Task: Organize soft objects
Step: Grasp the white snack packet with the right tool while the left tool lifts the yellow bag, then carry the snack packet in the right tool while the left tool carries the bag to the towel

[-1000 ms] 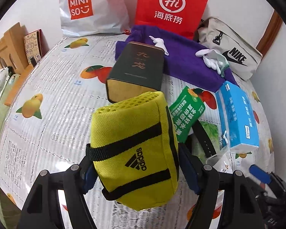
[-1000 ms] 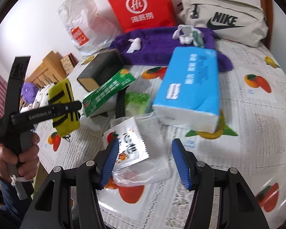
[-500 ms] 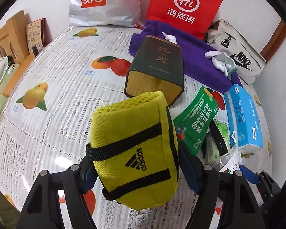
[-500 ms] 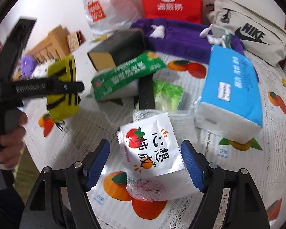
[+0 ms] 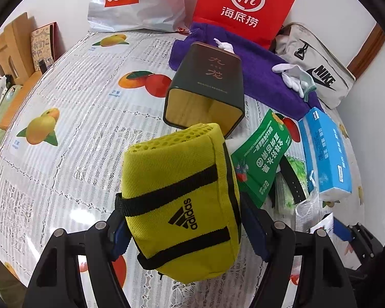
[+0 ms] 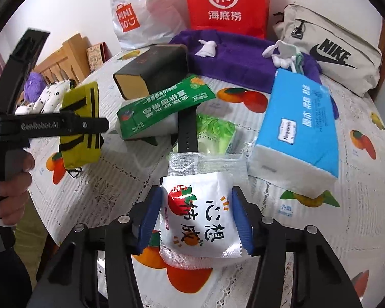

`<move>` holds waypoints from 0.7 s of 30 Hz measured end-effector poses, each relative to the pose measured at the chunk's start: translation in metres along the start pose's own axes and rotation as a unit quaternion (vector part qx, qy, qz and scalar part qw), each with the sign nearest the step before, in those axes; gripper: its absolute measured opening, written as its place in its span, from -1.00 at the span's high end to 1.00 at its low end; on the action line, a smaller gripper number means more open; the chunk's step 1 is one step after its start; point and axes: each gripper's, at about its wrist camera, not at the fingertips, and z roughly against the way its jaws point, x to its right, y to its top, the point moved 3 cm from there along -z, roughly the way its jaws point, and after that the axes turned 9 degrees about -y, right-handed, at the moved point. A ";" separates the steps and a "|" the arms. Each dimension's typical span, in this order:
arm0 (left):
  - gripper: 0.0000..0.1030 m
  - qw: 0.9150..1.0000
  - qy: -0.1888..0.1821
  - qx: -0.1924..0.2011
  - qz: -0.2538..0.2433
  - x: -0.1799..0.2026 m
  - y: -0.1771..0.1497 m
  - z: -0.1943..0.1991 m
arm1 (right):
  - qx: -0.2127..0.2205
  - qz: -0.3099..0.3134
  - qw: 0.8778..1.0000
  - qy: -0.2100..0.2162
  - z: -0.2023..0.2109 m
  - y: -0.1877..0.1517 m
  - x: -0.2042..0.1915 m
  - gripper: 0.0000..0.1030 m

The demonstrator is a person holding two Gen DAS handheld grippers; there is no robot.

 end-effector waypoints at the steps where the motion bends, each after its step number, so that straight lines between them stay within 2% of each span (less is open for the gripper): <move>1: -0.42 1.000 -0.001 -0.001 0.000 0.000 0.000 0.000 | 0.001 -0.004 1.000 0.003 0.002 0.001 0.001 -0.05; 12: -0.42 0.999 -0.014 0.025 -0.014 0.004 0.011 0.021 | 0.030 -0.036 0.999 0.003 0.028 0.017 0.020 -0.05; 16: -0.42 0.999 -0.042 0.027 -0.016 0.008 0.014 0.029 | 0.040 -0.048 0.998 -0.001 0.036 0.024 0.031 -0.05; 21: -0.42 0.998 -0.040 0.036 -0.036 0.015 0.022 0.038 | 0.052 -0.063 0.997 -0.014 0.043 0.031 0.045 -0.06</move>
